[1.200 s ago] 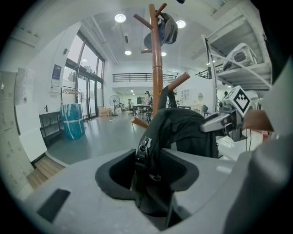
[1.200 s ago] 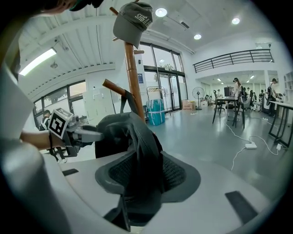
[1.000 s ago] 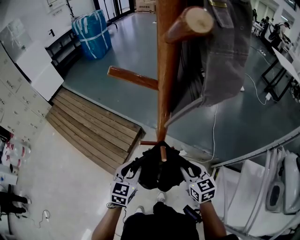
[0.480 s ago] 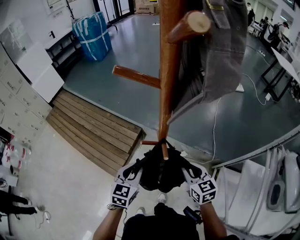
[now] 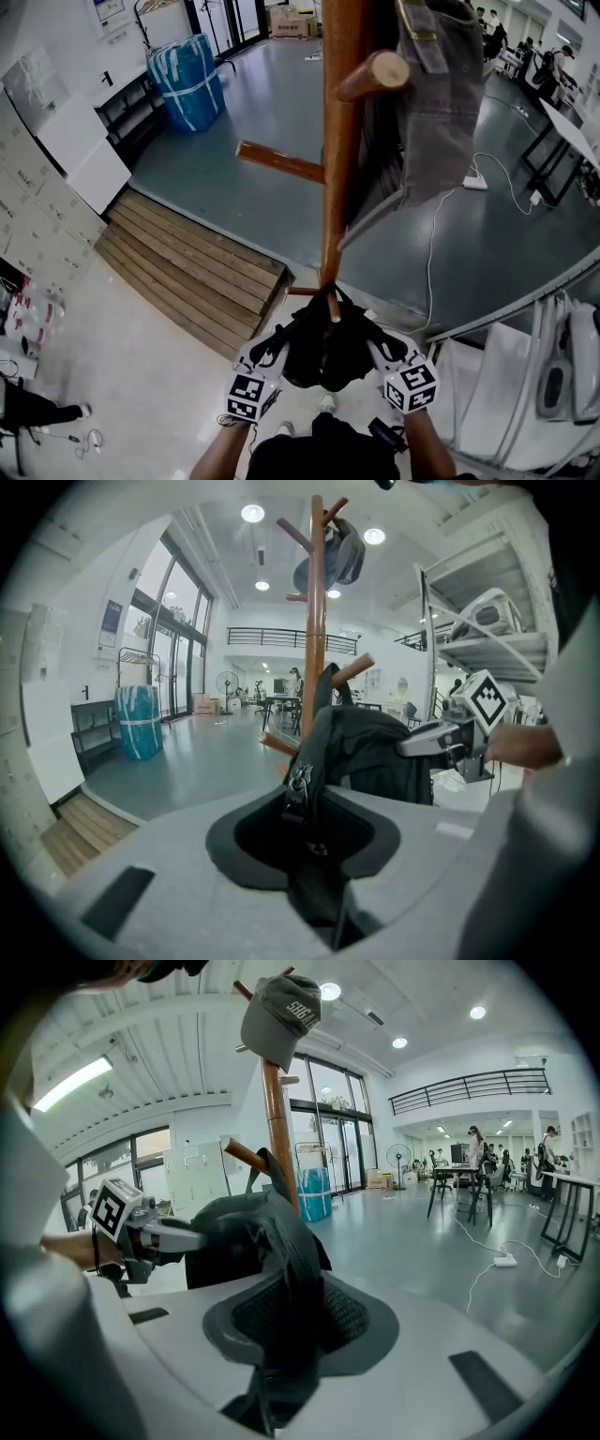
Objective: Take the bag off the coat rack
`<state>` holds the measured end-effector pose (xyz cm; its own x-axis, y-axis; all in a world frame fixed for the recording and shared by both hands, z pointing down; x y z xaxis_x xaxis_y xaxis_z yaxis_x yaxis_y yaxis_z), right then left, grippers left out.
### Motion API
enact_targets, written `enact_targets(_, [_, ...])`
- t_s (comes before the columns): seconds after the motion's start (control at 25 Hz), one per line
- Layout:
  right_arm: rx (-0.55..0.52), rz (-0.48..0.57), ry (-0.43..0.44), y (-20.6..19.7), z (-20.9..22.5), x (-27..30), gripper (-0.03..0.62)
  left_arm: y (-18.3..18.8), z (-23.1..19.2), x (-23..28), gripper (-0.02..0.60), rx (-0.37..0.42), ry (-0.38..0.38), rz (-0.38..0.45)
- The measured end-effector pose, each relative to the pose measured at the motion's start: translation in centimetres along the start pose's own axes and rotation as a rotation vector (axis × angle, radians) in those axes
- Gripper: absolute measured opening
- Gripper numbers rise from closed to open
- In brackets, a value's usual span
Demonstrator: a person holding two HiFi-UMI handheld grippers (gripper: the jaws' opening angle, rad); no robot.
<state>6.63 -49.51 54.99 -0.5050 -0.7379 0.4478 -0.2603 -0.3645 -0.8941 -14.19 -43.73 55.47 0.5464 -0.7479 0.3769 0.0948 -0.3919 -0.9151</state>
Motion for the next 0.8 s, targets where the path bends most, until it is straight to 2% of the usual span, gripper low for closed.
enact_targets(0.8, [0.030, 0.013, -0.050, -0.3, -2.1, -3.8, 0.091, -0.2, 2.2, -2.6, 0.094, 0.020, -0.071, 0.017])
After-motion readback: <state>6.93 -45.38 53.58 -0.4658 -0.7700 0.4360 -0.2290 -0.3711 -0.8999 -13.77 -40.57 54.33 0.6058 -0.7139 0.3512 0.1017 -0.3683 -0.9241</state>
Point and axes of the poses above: the fingertips, and each gripper's own axes: x forward along the fingers, z to its right, y out of its top, the point moved 2 cm from there along -x, backward along the fingers, and after that the axes turned 15 degrees about -y, right-handed, at the moved point
